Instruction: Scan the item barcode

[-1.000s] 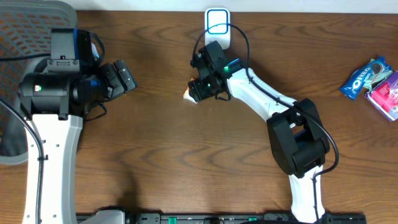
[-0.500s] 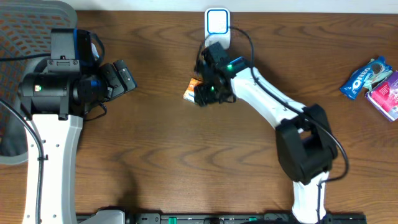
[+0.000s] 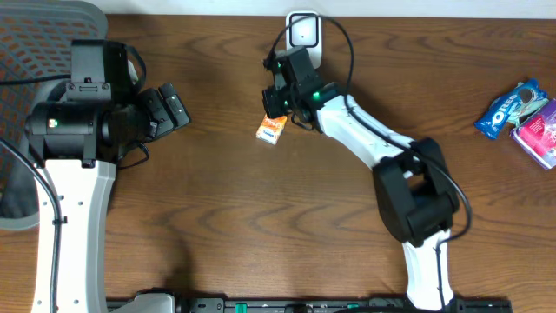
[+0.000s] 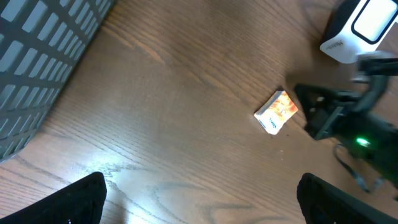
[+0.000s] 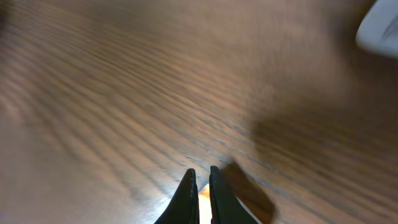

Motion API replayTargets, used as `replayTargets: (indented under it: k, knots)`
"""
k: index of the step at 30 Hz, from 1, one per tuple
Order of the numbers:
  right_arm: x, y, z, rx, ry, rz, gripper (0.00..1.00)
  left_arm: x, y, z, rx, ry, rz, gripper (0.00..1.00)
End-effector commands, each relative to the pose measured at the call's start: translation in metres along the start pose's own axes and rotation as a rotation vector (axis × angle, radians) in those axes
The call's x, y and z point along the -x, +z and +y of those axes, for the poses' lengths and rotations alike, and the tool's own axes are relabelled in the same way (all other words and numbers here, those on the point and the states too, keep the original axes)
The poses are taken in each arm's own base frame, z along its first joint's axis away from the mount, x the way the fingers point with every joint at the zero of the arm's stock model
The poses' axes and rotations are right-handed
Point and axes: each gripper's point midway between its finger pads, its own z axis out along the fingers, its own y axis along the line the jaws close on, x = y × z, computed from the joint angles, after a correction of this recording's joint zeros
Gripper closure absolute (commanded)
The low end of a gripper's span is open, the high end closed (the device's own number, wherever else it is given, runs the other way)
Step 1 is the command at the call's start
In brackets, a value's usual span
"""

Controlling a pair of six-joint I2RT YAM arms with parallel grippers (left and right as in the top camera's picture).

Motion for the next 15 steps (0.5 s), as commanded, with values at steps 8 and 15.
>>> replayTargets:
  k: [8, 15]
  knots:
    - [-0.065, 0.013, -0.008, -0.004, 0.098, 0.243, 0.99, 0.001, -0.001, 0.002, 0.008, -0.001, -0.003, 0.02]
    - [-0.085, -0.047, -0.011, -0.060, 0.147, 0.395, 0.99, 0.001, -0.001, 0.002, 0.008, -0.001, -0.003, 0.02]
